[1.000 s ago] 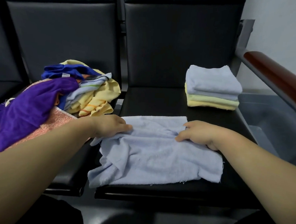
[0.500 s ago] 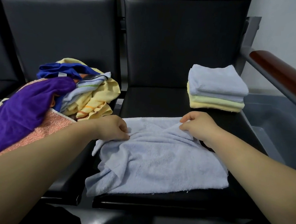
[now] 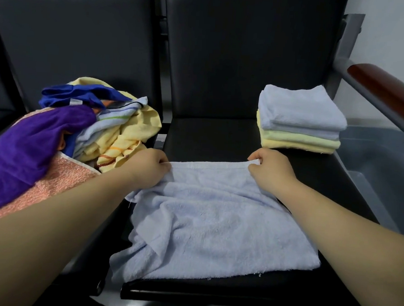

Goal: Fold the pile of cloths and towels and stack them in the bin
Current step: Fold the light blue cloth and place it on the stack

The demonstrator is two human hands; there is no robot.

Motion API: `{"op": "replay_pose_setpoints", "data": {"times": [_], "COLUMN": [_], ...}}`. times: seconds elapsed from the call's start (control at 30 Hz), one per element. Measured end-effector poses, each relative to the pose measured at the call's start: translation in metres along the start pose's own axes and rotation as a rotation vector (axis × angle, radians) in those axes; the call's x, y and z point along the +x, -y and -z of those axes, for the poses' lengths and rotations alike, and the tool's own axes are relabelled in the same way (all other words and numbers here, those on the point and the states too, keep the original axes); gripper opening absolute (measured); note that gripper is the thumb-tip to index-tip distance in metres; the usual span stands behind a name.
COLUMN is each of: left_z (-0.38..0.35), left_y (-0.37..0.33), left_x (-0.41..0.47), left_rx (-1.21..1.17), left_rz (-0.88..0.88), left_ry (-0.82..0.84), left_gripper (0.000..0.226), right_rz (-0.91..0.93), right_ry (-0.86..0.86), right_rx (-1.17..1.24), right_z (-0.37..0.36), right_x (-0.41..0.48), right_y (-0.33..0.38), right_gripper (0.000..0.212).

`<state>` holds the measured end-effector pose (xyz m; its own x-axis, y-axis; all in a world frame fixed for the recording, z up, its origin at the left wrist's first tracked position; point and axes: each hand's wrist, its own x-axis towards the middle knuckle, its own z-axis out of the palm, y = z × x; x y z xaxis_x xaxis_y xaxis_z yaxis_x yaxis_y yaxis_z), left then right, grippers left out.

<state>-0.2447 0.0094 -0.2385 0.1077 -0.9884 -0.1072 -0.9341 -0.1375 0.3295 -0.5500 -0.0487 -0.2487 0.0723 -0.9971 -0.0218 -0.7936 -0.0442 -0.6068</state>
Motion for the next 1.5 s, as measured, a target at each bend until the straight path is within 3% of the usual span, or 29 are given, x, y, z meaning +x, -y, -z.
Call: {"op": "replay_pose_setpoints", "data": {"times": [0.5,0.77,0.93,1.13,1.37,1.5], "left_z": [-0.005,0.005,0.019,0.039,0.053,0.053], "left_y": [0.011,0.01,0.009,0.024,0.046,0.05], "left_x": [0.027,0.026,0.019,0.012,0.008,0.005], "left_rx": [-0.004,0.119,0.053,0.145,0.162,0.177], "left_rz": [0.058,-0.024,-0.083,-0.089,-0.019,0.03], "left_ry": [0.01,0.112,0.115,0.173,0.125,0.085], "left_gripper": [0.013,0.023,0.017,0.017,0.003,0.014], "right_rz": [-0.048,-0.12,-0.094,-0.088,-0.102,-0.094], "right_ry": [0.053,0.153,0.165,0.126,0.105,0.06], "right_rx": [-0.17,-0.372,-0.373,-0.359,-0.341,-0.296], "right_z": [-0.005,-0.006,-0.005,-0.005,-0.005,-0.007], "right_x": [0.016,0.016,0.017,0.015,0.014,0.014], "right_y": [0.005,0.014,0.013,0.011,0.01,0.007], "right_gripper": [0.005,0.028,0.018,0.006,0.008,0.008]}}
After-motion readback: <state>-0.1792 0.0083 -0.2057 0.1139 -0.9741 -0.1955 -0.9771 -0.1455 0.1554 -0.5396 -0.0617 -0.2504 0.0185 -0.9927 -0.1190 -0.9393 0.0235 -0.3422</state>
